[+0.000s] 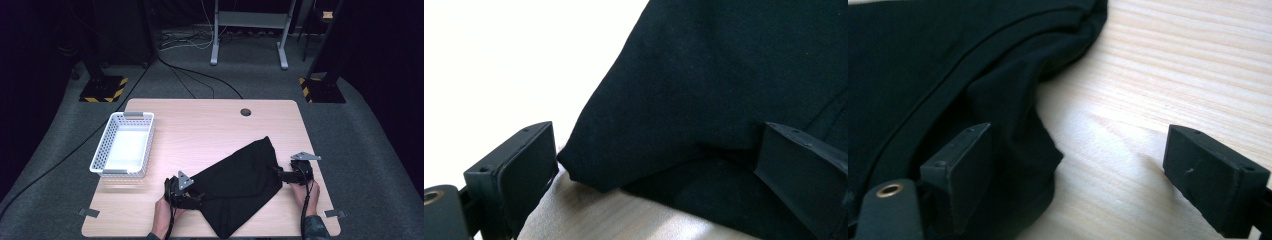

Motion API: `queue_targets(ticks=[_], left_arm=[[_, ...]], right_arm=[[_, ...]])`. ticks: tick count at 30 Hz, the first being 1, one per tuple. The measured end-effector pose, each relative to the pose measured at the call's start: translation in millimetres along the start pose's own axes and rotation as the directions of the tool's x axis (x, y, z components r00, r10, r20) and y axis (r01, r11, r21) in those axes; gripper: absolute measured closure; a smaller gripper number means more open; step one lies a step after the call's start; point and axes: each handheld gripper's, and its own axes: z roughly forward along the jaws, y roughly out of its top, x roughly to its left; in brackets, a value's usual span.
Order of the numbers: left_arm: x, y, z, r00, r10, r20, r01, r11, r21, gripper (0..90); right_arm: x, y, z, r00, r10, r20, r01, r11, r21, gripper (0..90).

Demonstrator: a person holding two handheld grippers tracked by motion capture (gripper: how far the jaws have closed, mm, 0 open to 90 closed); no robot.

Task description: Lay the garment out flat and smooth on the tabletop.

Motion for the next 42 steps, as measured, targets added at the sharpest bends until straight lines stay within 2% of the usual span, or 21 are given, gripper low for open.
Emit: queue_targets(ticks=[2, 5, 7, 9, 11, 16, 21, 25, 27, 28, 30, 35, 38, 40, 42], left_arm=[[-3.0, 3.0, -2.7, 1.0, -0.004, 0.001, 0.004, 1.0, -0.006, 2.6], [-12.3, 14.9, -6.2, 0.9997, 0.002, 0.024, -0.001, 0.9998, -0.019, 1.9], [-21.4, 27.5, -3.8, 0.9978, 0.03, 0.059, -0.029, 0.9995, -0.007, 1.9], [-33.0, 39.8, 1.7, 0.9949, 0.066, 0.076, -0.066, 0.9978, 0.0, 1.1], [-43.8, 50.0, 9.1, 0.9912, 0.08, 0.105, -0.08, 0.9968, -0.005, 1.2], [-76.1, 74.1, 34.2, 0.9739, 0.145, 0.175, -0.152, 0.9879, 0.03, 1.8], [-111.4, 96.4, 56.8, 0.9523, 0.221, 0.211, -0.235, 0.9711, 0.043, 3.8], [-133.5, 101.4, 68.3, 0.9419, 0.274, 0.195, -0.289, 0.9561, 0.051, 18.1], [-142.2, 102.3, 72.4, 0.9389, 0.295, 0.178, -0.308, 0.9498, 0.053, 31.6], [-144.4, 102.2, 73.7, 0.9389, 0.297, 0.174, -0.31, 0.9491, 0.055, 37.4], [-146.0, 101.6, 75.0, 0.9378, 0.3, 0.174, -0.314, 0.9481, 0.053, 48.3], [-141.0, 103.2, 74.3, 0.9441, 0.277, 0.179, -0.286, 0.9579, 0.027, 78.0], [-137.6, 102.6, 74.5, 0.9468, 0.262, 0.187, -0.27, 0.9625, 0.02, 83.7], [-138.1, 103.2, 72.7, 0.9449, 0.274, 0.179, -0.281, 0.9596, 0.015, 84.9], [-136.9, 104.5, 69.7, 0.9455, 0.274, 0.176, -0.279, 0.9604, 0.001, 85.6]], right_arm=[[-0.3, -0.3, -0.6, 1.0, 0.006, -0.003, -0.006, 1.0, -0.005, 11.7], [2.1, 0.6, 1.6, 0.9998, -0.017, 0.004, 0.017, 0.9997, 0.019, 11.7], [2.9, 0.9, 2.5, 0.9996, -0.027, 0.007, 0.027, 0.9993, 0.026, 11.8], [2.2, 0.7, 1.9, 0.9998, -0.017, 0.0, 0.017, 0.9996, 0.021, 12.5], [0.5, 0.6, 1.3, 1.0, -0.006, -0.005, 0.006, 0.9999, 0.012, 12.6], [-0.6, 0.4, 0.6, 0.9999, 0.0, -0.012, 0.0, 1.0, 0.007, 13.2], [-1.3, 0.0, -0.2, 0.9998, 0.009, -0.02, -0.009, 1.0, -0.003, 13.4], [-1.9, -0.2, -0.4, 0.9996, 0.011, -0.025, -0.011, 0.9999, -0.009, 13.6], [-1.8, -0.1, -0.2, 0.9996, 0.008, -0.026, -0.009, 0.9999, -0.006, 13.7], [-1.5, 0.0, -0.1, 0.9996, 0.009, -0.026, -0.009, 0.9999, -0.005, 13.8], [-1.6, 0.0, -0.1, 0.9996, 0.009, -0.027, -0.009, 0.9999, -0.005, 13.9], [-1.5, 0.1, 0.0, 0.9997, 0.01, -0.023, -0.01, 0.9999, -0.004, 14.4], [-1.0, 0.3, 0.6, 0.9998, 0.004, -0.019, -0.004, 1.0, 0.005, 14.5], [-1.6, 0.3, 0.6, 0.9997, 0.009, -0.02, -0.009, 0.9999, 0.004, 14.6], [-2.3, 0.2, 0.4, 0.9996, 0.016, -0.024, -0.016, 0.9999, 0.001, 14.7]])
